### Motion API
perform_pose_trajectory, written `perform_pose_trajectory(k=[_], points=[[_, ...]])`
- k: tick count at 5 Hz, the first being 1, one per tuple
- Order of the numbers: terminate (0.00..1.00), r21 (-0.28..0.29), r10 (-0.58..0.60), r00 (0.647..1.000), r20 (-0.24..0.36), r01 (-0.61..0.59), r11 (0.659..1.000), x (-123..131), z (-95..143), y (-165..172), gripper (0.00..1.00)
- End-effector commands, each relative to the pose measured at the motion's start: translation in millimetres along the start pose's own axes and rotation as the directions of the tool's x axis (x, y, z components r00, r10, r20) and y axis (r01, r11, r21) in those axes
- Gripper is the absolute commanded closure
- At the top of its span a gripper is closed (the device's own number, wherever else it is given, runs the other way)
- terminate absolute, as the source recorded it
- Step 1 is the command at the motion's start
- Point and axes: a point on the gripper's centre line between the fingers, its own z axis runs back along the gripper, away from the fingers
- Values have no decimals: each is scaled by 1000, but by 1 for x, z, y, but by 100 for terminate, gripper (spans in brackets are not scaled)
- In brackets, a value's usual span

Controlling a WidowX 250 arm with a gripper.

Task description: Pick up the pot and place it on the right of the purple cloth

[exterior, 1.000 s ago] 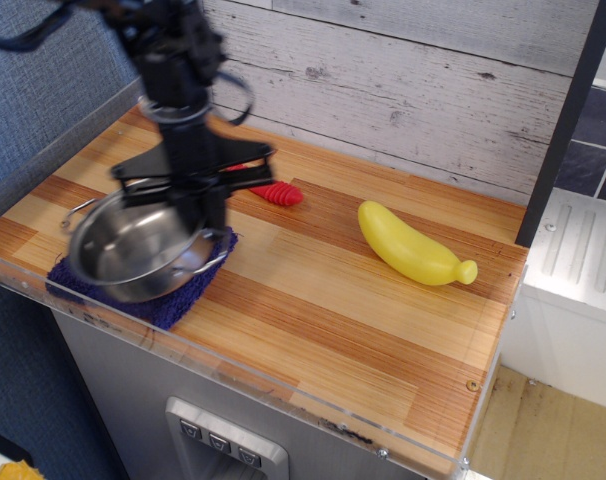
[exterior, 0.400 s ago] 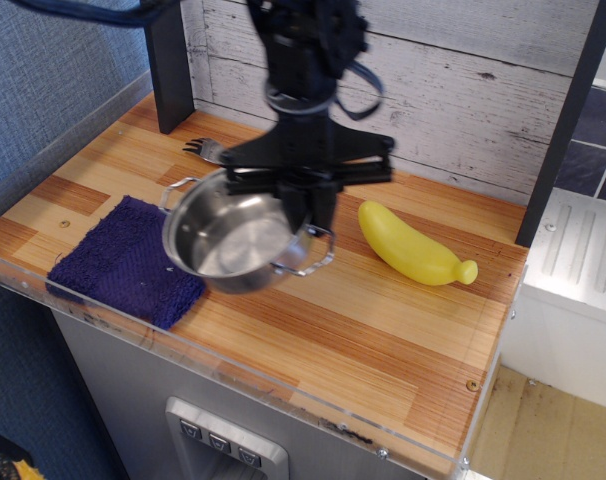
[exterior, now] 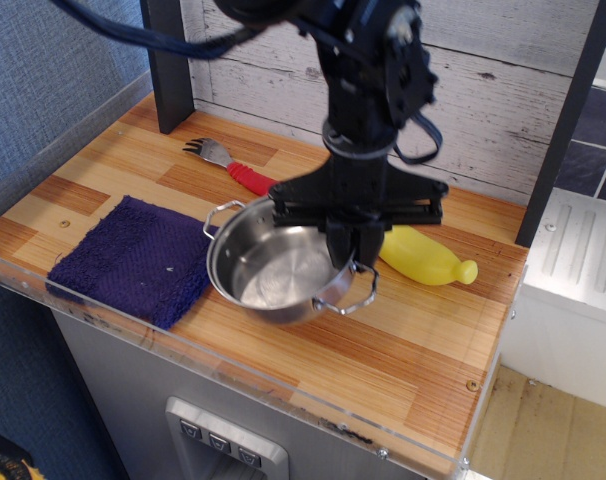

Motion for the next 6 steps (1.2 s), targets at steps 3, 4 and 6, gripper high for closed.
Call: perform_pose_trajectory(k=[3, 4, 6], points=[[0, 29, -69, 997, -30, 70, 997, -15, -31, -20, 100], [0, 52, -36, 998, -55, 39, 998, -15, -35, -19, 0], [0, 67, -8, 998, -55, 11, 998, -15, -38, -12, 0]])
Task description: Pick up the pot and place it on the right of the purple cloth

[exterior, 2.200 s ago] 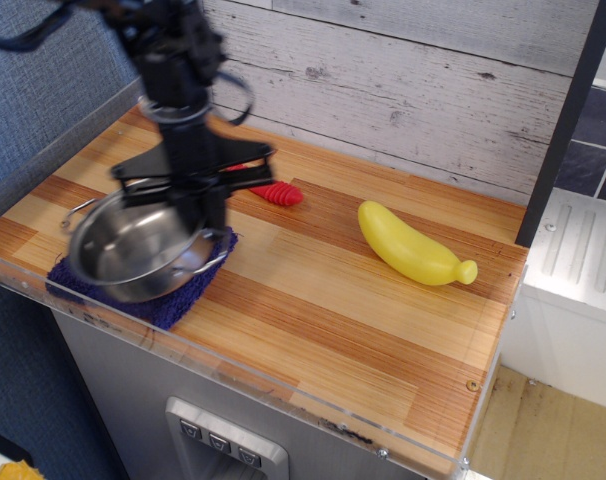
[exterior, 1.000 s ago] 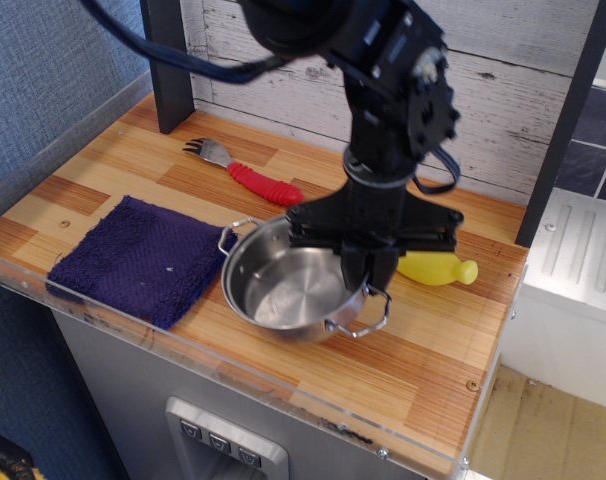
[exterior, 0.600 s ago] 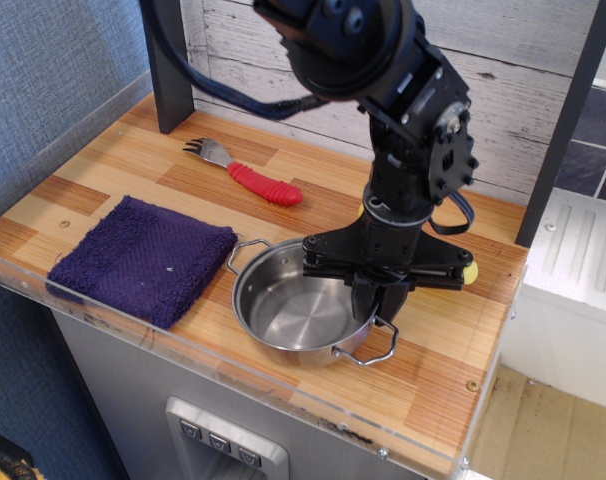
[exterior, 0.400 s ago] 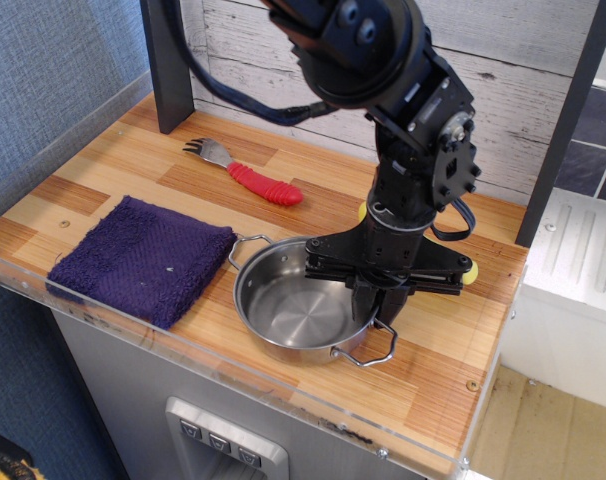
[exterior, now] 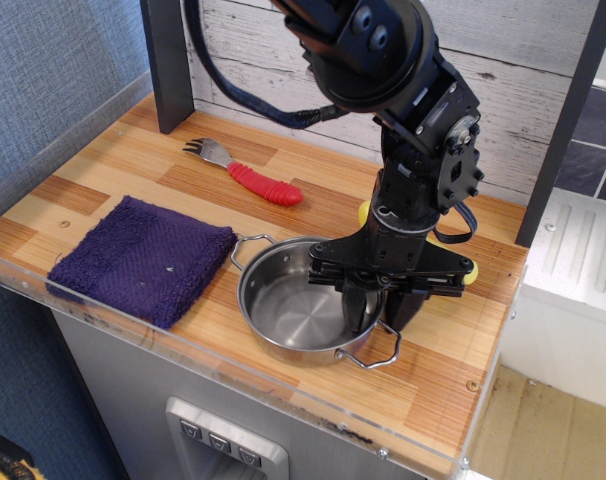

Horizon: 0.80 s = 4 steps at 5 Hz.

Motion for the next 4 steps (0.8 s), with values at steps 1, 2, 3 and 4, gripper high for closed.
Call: perform_pose_trajectory(k=[1, 2, 3, 4], points=[[0, -16, 28, 999, 20, -27, 1000, 1, 11, 9, 0], [0, -65, 29, 999, 15, -28, 997, 4, 24, 12, 0], [0, -107, 45, 996, 73, -37, 994, 9, 53, 11, 0], [0, -178, 51, 993, 105, -32, 984, 12, 83, 13, 0]])
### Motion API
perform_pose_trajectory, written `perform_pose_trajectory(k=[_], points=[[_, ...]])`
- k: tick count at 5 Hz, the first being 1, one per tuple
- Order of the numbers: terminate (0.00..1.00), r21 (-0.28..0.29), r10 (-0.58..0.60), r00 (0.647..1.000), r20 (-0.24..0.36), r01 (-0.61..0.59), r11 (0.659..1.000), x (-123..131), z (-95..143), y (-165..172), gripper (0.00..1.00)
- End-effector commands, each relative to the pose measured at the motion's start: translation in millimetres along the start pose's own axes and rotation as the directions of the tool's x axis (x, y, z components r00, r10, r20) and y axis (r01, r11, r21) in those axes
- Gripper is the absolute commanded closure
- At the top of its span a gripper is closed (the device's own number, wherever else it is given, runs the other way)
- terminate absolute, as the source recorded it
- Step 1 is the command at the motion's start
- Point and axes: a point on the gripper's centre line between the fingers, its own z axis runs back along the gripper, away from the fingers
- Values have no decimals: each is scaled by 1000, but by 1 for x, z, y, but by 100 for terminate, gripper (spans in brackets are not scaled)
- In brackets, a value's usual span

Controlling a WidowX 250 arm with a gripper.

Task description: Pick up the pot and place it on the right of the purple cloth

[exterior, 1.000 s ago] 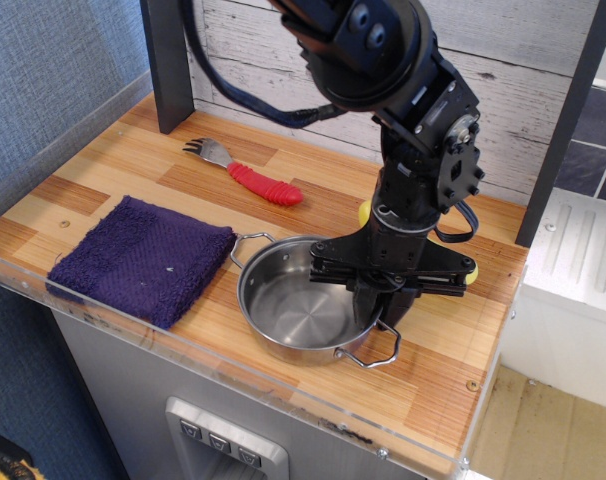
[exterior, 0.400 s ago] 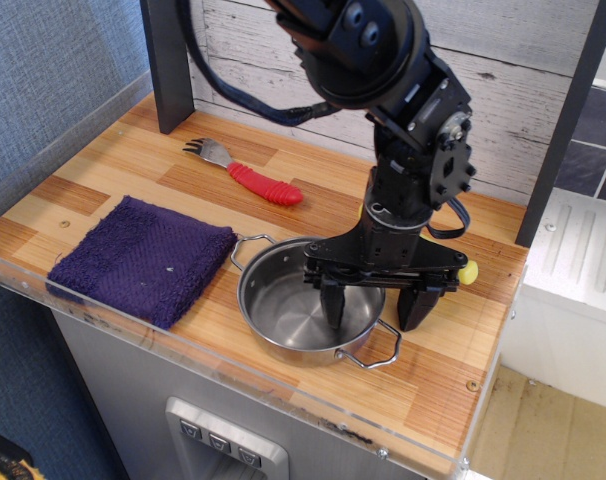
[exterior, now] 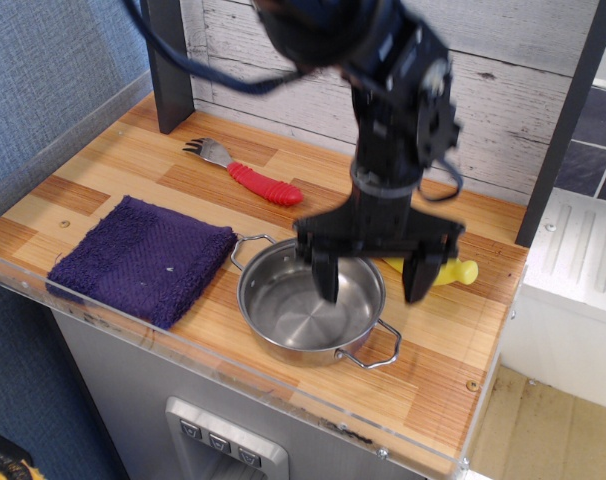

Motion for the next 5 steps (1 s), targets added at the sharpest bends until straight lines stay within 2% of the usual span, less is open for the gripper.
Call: perform_pose_trajectory(k=[1, 2, 4, 5], points=[[0, -134, 7, 996, 85, 5, 991, 5, 65, 6, 0], [0, -168, 46, 992, 118, -26, 985, 5, 88, 14, 0], [0, -168, 46, 992, 118, -26, 985, 5, 88, 14, 0], [100, -168, 46, 992, 118, -26, 985, 5, 88, 14, 0]])
